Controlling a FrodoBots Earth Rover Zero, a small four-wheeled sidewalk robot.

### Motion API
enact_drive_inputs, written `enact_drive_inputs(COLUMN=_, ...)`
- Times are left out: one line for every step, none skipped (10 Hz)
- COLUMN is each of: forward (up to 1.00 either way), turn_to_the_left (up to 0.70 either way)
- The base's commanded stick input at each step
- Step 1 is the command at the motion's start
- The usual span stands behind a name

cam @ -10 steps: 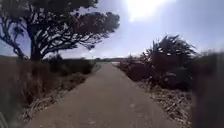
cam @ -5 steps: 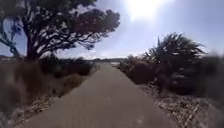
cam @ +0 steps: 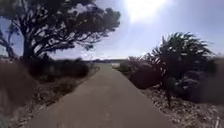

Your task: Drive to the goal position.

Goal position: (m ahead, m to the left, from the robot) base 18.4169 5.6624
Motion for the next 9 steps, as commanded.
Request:
enact_drive_inputs(forward=0.7, turn_to_the_left=0.0)
enact_drive_inputs(forward=0.7, turn_to_the_left=0.0)
enact_drive_inputs(forward=0.7, turn_to_the_left=0.0)
enact_drive_inputs(forward=0.7, turn_to_the_left=0.0)
enact_drive_inputs(forward=0.7, turn_to_the_left=0.0)
enact_drive_inputs(forward=0.7, turn_to_the_left=0.0)
enact_drive_inputs(forward=0.7, turn_to_the_left=0.0)
enact_drive_inputs(forward=0.7, turn_to_the_left=0.0)
enact_drive_inputs(forward=0.7, turn_to_the_left=0.0)
